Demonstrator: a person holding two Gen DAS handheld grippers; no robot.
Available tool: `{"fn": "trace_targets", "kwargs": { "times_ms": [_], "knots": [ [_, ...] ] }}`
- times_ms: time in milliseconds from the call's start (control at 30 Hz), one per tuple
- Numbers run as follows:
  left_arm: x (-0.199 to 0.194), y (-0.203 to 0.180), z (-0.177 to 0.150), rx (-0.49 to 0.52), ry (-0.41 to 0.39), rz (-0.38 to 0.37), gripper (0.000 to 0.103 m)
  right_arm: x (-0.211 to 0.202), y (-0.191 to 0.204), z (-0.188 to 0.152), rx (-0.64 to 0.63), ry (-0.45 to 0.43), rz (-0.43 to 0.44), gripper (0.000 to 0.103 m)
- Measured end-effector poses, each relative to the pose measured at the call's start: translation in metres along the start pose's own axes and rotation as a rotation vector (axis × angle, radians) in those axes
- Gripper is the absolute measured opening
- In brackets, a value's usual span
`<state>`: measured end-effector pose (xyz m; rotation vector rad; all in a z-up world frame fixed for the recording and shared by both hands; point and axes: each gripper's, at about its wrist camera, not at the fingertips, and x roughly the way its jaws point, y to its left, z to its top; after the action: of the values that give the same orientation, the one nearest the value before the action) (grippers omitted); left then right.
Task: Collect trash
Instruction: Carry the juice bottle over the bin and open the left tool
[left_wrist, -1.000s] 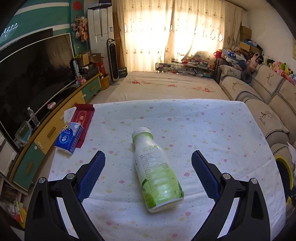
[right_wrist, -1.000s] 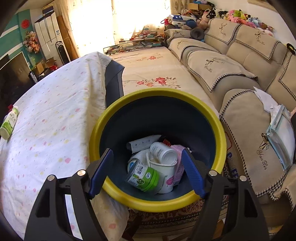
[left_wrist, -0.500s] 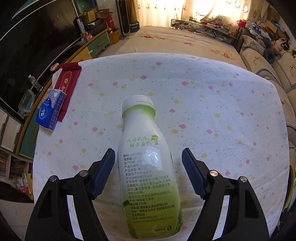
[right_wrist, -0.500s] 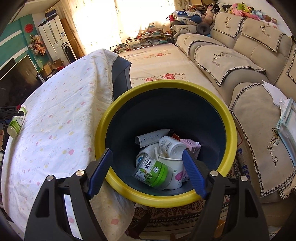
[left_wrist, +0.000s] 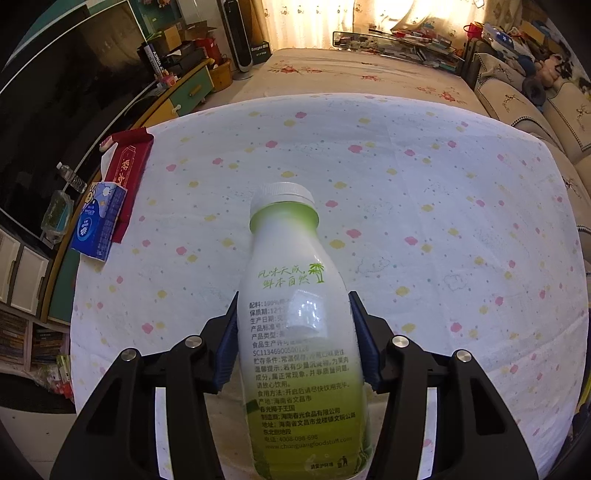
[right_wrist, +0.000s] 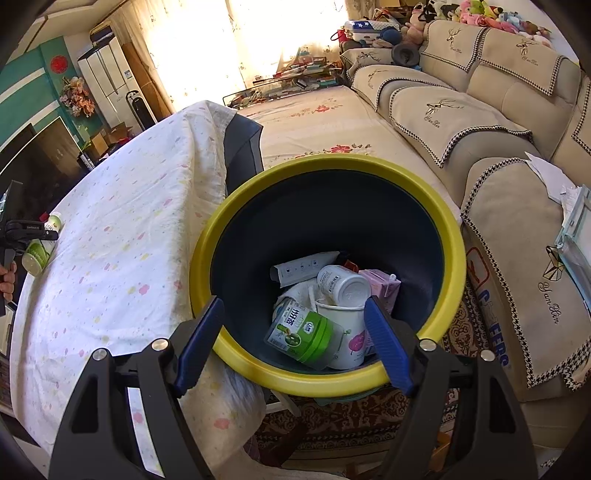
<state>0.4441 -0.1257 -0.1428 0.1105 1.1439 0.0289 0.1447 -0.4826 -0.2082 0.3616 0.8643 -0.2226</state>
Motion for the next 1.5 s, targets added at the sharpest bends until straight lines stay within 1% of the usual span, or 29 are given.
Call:
{"fn": "trace_targets", "kwargs": {
  "times_ms": [200,467,733,967,1167,1267,1367,1500],
  "knots": [
    [-0.041,-0.024,-0.026,0.084,-0.085,-0.038,0.052,-0.005,-0.004,-0.004,0.005,0.0,-0.006,0.074],
    [-0.105,-0.079,-0.07,0.221,-0.172,-0.146,0.052,-0.012,-0.009,-0.011,0.012,-0.005,0.0,0.074],
    [-0.168,-0.156,-0.108,0.392,-0.254,-0.25,0.052,-0.028,-0.021,-0.014,0.032,-0.039,0.003,0.074],
    [-0.206,-0.241,-0.136,0.541,-0.271,-0.359,0.052,-0.049,-0.043,-0.021,0.073,-0.08,-0.009,0.074],
    [-0.213,-0.314,-0.153,0.649,-0.256,-0.43,0.052,-0.063,-0.068,-0.026,0.123,-0.101,-0.03,0.074],
    [-0.206,-0.351,-0.161,0.701,-0.236,-0.452,0.052,-0.069,-0.078,-0.028,0.142,-0.109,-0.038,0.074],
    [-0.192,-0.382,-0.163,0.733,-0.206,-0.466,0.052,-0.074,-0.084,-0.03,0.15,-0.114,-0.045,0.074],
    [-0.161,-0.413,-0.162,0.748,-0.147,-0.483,0.052,-0.076,-0.089,-0.031,0.158,-0.112,-0.045,0.074]
  ]
}}
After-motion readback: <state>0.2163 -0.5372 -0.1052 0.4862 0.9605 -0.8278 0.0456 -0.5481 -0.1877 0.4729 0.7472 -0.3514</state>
